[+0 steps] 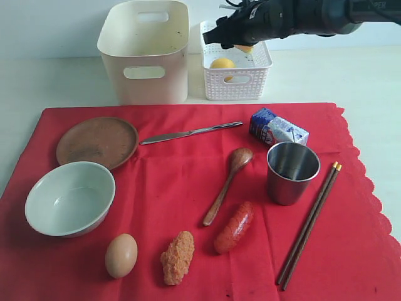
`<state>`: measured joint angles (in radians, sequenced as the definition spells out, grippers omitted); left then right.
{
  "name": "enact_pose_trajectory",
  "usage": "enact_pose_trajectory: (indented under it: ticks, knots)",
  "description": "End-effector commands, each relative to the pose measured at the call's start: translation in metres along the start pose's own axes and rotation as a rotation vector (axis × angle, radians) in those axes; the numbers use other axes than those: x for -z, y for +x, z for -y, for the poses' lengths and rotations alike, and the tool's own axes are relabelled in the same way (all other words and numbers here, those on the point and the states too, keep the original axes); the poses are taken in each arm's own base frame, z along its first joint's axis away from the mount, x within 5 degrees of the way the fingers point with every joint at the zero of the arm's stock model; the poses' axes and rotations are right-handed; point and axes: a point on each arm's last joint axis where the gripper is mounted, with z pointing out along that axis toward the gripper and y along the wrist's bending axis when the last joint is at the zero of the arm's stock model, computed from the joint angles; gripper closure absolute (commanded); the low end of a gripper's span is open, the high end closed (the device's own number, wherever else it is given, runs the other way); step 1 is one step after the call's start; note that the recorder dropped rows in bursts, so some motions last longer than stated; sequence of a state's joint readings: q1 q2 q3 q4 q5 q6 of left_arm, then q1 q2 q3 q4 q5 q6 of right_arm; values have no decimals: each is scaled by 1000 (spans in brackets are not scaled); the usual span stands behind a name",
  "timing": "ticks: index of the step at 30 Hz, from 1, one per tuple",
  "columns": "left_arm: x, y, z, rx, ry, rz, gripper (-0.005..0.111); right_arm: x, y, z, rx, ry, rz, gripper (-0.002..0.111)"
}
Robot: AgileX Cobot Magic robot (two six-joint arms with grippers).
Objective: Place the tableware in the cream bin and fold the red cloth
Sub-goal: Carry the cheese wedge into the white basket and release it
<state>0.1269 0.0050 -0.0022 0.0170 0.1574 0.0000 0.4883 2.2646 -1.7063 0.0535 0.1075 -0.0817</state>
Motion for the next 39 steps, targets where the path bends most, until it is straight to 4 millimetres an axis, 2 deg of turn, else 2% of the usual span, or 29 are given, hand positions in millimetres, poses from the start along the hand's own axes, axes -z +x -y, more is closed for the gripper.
enact_pose_trajectory:
  ticks: [1,3,10,12,19,23,28,39]
  knots:
    - [0,0,0,13,-1,5,106,-11,4,3,-18,7,26,102]
    - [0,0,0,13,-1,5,106,-14,7,3,-20,7,23,94]
    - [0,0,0,13,-1,5,106,-22,15,3,-20,9,29,54]
    - [0,0,0,13,-1,5,106,-22,15,3,-20,9,29,47]
    - [0,0,0,13,-1,5,106,-22,15,3,-57,9,26,32]
    - [0,0,0,13,-1,5,106,-22,17,4,-52,10,9,30]
    - [0,0,0,13,-1,5,106,-10,12,4,-24,8,-65,30]
    - [0,0,0,13,-1,5,106,47,-24,4,-14,3,-207,30]
